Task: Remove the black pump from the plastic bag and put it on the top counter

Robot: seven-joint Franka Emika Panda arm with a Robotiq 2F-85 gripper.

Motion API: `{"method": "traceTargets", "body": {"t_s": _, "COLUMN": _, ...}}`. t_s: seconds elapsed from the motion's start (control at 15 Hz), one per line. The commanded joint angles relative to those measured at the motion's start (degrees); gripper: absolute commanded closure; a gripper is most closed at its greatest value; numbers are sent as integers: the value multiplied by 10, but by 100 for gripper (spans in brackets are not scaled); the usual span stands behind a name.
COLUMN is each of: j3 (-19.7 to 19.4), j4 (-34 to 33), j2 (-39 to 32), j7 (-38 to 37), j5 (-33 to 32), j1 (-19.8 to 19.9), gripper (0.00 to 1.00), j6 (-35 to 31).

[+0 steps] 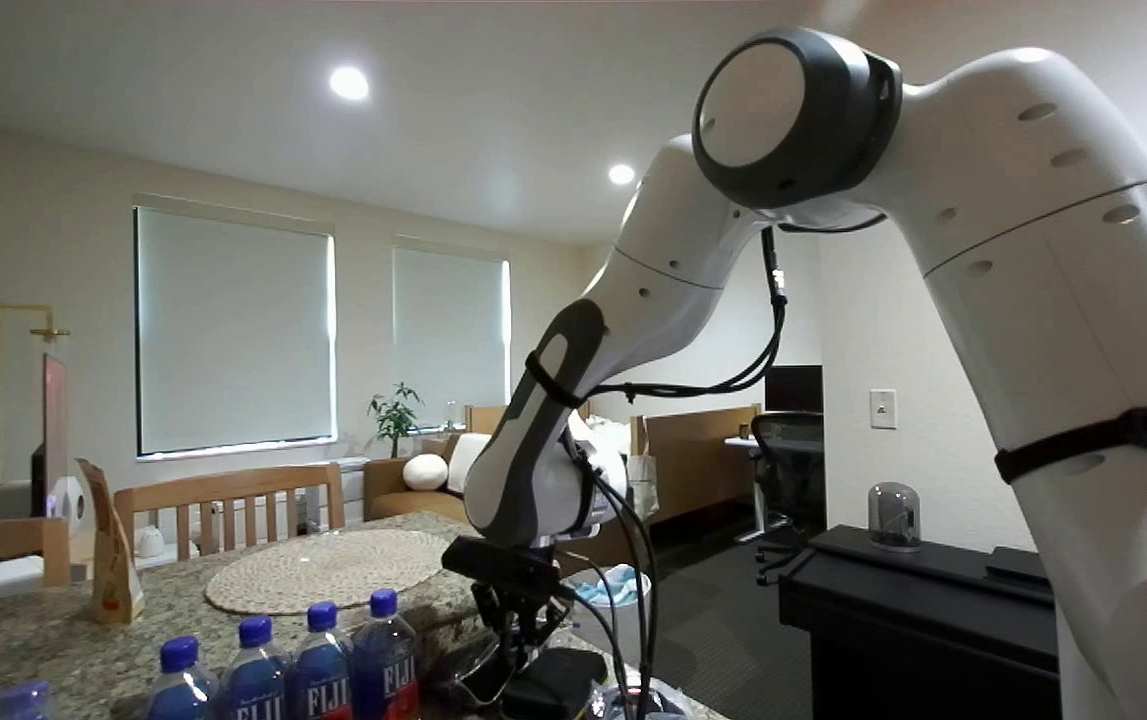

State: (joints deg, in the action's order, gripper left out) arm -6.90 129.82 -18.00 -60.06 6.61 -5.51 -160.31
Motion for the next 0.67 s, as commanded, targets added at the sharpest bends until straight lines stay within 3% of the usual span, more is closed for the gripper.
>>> {"method": "traceTargets", "body": {"t_s": 0.0, "j3": -39, "j4": 9, "j2": -29, "j7": -69, "j5": -35, "j1": -44, "gripper": 71, "j6": -88}}
{"method": "traceTargets", "body": {"t_s": 0.27, "j3": -80, "j4": 11, "j2": -40, "j7": -93, "j5": -42, "j1": -89, "gripper": 65, "j6": -108}}
{"method": "traceTargets", "body": {"t_s": 0.4, "j3": -94, "j4": 14, "j2": -31, "j7": -92, "j5": -46, "j1": -104, "gripper": 76, "j6": -96}}
{"method": "traceTargets", "body": {"t_s": 0.47, "j3": -101, "j4": 19, "j2": -19, "j7": -90, "j5": -51, "j1": -113, "gripper": 90, "j6": -87}}
{"method": "traceTargets", "body": {"t_s": 0.6, "j3": -120, "j4": 29, "j2": -1, "j7": -94, "j5": -67, "j1": -135, "gripper": 95, "j6": -83}}
